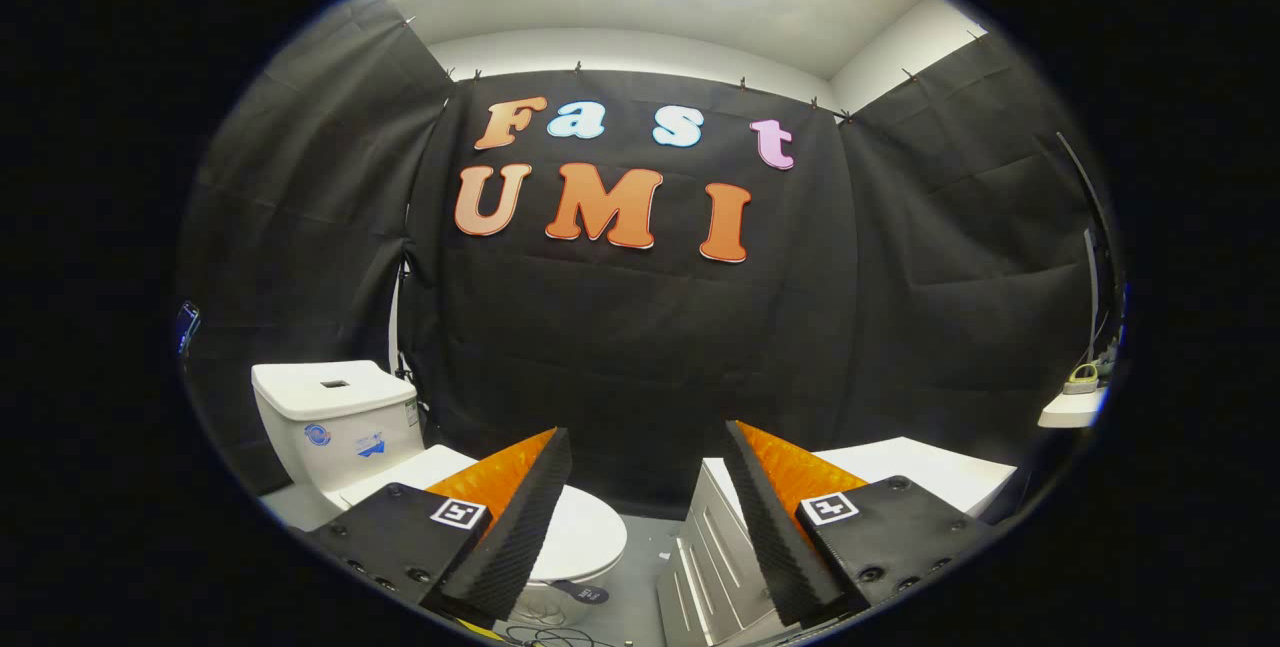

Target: Open the toilet lid.

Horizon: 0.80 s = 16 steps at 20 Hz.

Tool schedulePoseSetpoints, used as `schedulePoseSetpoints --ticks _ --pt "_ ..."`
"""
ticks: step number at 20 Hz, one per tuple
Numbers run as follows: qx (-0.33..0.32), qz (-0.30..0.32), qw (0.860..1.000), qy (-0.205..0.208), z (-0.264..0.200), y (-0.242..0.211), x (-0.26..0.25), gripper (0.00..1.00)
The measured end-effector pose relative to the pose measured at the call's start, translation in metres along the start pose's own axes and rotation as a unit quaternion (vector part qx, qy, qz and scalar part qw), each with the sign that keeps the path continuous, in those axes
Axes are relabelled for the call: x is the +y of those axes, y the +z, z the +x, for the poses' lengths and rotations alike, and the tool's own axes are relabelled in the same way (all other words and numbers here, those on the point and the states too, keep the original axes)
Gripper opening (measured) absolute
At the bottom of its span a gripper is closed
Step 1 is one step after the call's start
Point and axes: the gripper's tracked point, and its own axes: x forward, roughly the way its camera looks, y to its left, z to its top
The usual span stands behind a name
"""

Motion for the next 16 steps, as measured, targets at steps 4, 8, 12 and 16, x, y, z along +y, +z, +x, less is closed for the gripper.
schedulePoseSetpoints --ticks 4,8,12,16 --pt "0.001 0.006 1.000 0.004 0.0003 -0.0018 0.0033 0.98" --pt "0.004 0.000 1.000 0.007 -0.0003 -0.0028 0.0063 0.98" --pt "-0.001 0.001 1.000 0.002 -0.0005 0.0020 0.0023 0.98" --pt "0.000 0.002 1.000 0.001 0.0004 -0.0006 0.0023 0.98"
